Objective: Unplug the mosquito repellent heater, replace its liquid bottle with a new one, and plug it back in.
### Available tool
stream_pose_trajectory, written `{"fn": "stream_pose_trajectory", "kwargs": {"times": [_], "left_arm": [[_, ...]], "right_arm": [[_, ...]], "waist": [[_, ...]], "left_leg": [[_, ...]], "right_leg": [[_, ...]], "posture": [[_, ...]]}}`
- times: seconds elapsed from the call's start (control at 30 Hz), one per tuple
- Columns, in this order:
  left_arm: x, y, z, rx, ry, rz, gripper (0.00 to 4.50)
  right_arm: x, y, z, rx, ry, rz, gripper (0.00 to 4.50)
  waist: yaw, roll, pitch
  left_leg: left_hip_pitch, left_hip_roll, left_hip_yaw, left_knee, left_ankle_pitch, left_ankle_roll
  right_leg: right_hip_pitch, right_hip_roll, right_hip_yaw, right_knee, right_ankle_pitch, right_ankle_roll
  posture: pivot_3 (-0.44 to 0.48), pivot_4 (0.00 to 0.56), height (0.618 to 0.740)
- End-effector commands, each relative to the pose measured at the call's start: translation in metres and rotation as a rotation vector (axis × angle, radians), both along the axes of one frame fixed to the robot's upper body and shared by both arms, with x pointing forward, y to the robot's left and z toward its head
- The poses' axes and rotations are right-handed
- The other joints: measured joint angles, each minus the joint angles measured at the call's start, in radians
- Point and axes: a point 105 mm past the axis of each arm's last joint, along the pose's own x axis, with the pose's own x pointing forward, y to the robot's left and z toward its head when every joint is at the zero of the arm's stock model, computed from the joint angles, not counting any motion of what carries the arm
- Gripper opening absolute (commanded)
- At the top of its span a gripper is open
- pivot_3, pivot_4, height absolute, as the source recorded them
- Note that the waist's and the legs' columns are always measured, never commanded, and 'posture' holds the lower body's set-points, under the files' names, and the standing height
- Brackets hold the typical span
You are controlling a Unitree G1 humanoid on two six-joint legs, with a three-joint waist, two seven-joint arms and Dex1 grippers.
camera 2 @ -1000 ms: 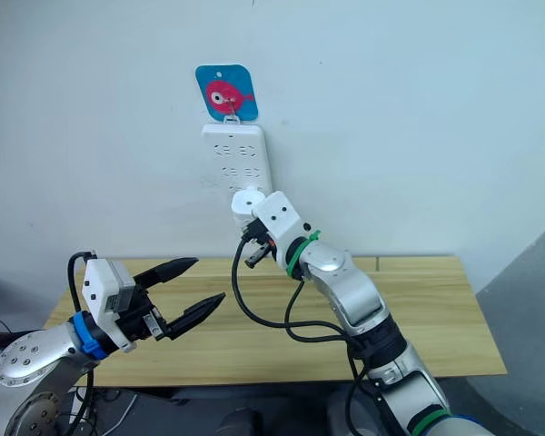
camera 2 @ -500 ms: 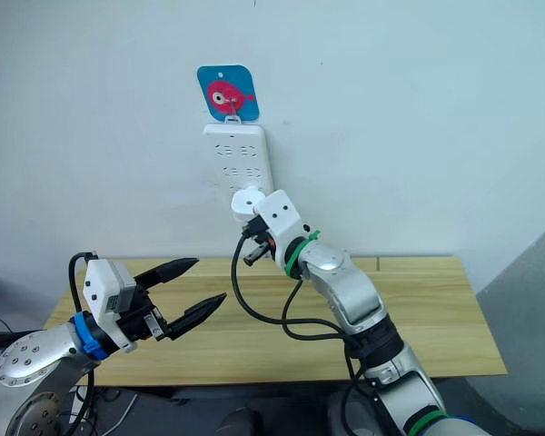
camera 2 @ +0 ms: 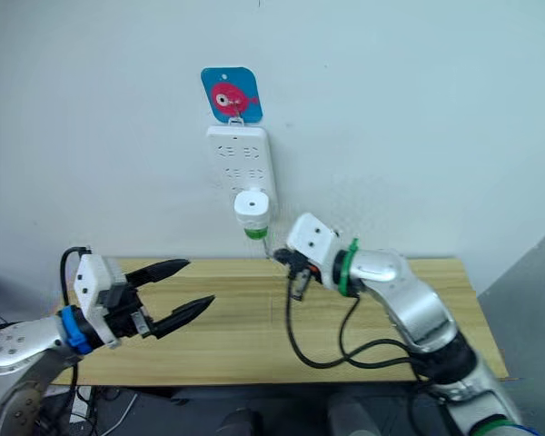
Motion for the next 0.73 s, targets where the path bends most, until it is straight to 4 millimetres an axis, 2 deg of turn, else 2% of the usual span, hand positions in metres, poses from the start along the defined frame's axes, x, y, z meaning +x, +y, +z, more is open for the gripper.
{"fn": "stream_pose_trajectory", "kwargs": {"times": [0.03, 0.1, 0.17, 0.33, 0.4, 0.53, 0.73], "left_arm": [[-0.002, 0.012, 0.001, 0.084, -0.005, -0.049, 4.5], [0.003, 0.029, 0.001, 0.142, 0.007, -0.044, 4.5], [0.005, 0.037, 0.003, 0.167, 0.021, -0.052, 4.5], [0.002, 0.047, -0.002, 0.23, 0.081, -0.054, 4.5], [0.003, 0.05, -0.003, 0.256, 0.092, -0.027, 4.5], [0.007, 0.058, -0.009, 0.349, 0.069, 0.017, 4.5], [0.009, 0.059, -0.011, 0.332, 0.087, 0.008, 4.5]], "right_arm": [[-0.003, -0.021, 0.006, -0.045, -0.053, -0.014, 0.41], [0.0, -0.062, -0.001, -0.139, -0.036, -0.084, 0.95], [0.0, -0.093, -0.003, -0.215, -0.032, -0.126, 1.66], [-0.006, -0.139, -0.003, -0.349, -0.027, -0.127, 3.54], [-0.009, -0.15, -0.004, -0.386, -0.024, -0.11, 4.17], [-0.012, -0.162, -0.006, -0.396, 0.002, -0.102, 4.17], [-0.011, -0.177, -0.013, -0.41, 0.028, -0.115, 4.17]], "waist": [[-0.001, -0.001, -0.001], [0.007, -0.003, -0.005], [0.015, -0.004, -0.006], [0.008, -0.006, -0.011], [0.007, -0.006, -0.011], [0.007, -0.005, -0.013], [0.009, -0.005, -0.017]], "left_leg": [[0.0, 0.0, 0.0, 0.0, 0.0, 0.0], [0.0, 0.0, 0.0, -0.001, 0.0, 0.0], [0.0, -0.002, 0.0, -0.001, 0.0, 0.0], [0.001, -0.001, 0.002, -0.001, 0.0, 0.0], [0.002, 0.0, 0.002, -0.002, 0.0, 0.0], [0.004, 0.0, 0.003, -0.002, 0.0, 0.0], [0.004, -0.001, 0.003, -0.002, 0.0, 0.0]], "right_leg": [[0.0, 0.0, 0.0, 0.0, 0.0, 0.0], [0.0, 0.0, -0.001, 0.0, -0.001, -0.002], [0.0, -0.001, -0.001, 0.0, -0.002, -0.002], [0.0, -0.003, -0.001, -0.001, -0.002, -0.003], [0.001, -0.003, -0.001, -0.001, -0.002, -0.003], [0.003, -0.003, 0.0, -0.001, -0.002, -0.003], [0.003, -0.003, 0.0, -0.001, -0.002, -0.003]], "posture": [[-0.047, 0.006, 0.704], [-0.041, 0.0, 0.704], [-0.041, 0.0, 0.704], [-0.034, 0.0, 0.704], [-0.029, 0.0, 0.704], [-0.025, 0.0, 0.704], [-0.023, 0.0, 0.704]]}}
